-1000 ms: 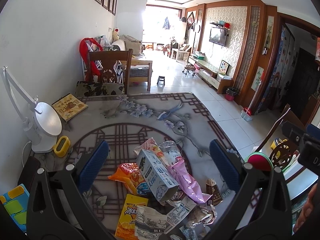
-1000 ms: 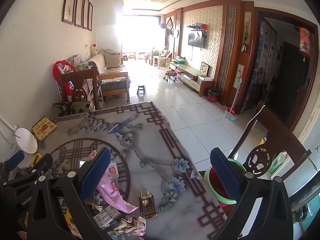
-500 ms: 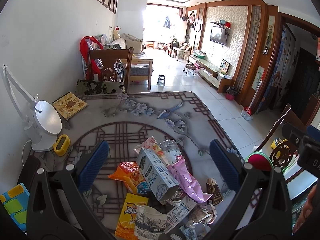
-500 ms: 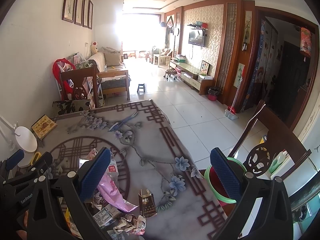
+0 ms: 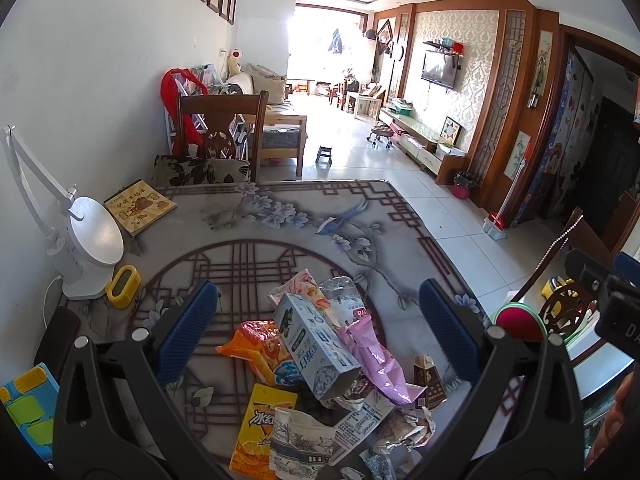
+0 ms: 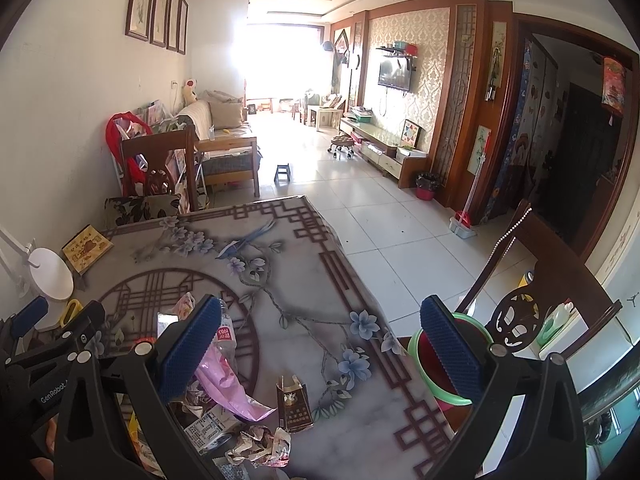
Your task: Collect trash
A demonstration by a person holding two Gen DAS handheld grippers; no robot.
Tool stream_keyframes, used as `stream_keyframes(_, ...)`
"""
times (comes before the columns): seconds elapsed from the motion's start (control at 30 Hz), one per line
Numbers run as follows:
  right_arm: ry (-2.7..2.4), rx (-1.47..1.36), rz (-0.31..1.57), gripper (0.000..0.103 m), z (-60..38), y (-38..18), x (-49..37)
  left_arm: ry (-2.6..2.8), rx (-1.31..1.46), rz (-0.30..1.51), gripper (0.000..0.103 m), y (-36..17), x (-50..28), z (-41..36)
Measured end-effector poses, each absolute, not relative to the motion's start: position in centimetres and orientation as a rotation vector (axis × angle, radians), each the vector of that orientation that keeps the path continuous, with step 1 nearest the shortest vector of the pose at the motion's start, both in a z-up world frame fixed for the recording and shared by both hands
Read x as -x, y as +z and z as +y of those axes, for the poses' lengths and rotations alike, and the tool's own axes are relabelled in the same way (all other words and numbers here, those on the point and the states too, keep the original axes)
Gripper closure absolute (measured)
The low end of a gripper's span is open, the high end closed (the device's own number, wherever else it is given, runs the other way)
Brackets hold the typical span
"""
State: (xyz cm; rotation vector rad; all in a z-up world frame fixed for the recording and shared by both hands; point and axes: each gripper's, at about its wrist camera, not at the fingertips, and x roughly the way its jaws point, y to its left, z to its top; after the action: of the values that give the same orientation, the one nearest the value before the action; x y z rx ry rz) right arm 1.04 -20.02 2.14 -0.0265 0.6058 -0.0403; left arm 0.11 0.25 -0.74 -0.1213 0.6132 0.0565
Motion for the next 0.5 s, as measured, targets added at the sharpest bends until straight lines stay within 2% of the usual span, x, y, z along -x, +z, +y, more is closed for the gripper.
stream_keyframes(0.5,-0.035,0.030,0.620,0.007,-19.87,1.73,-1.10,0.059,0.123,0.617,0.004,-1.05,-0.20,0.27)
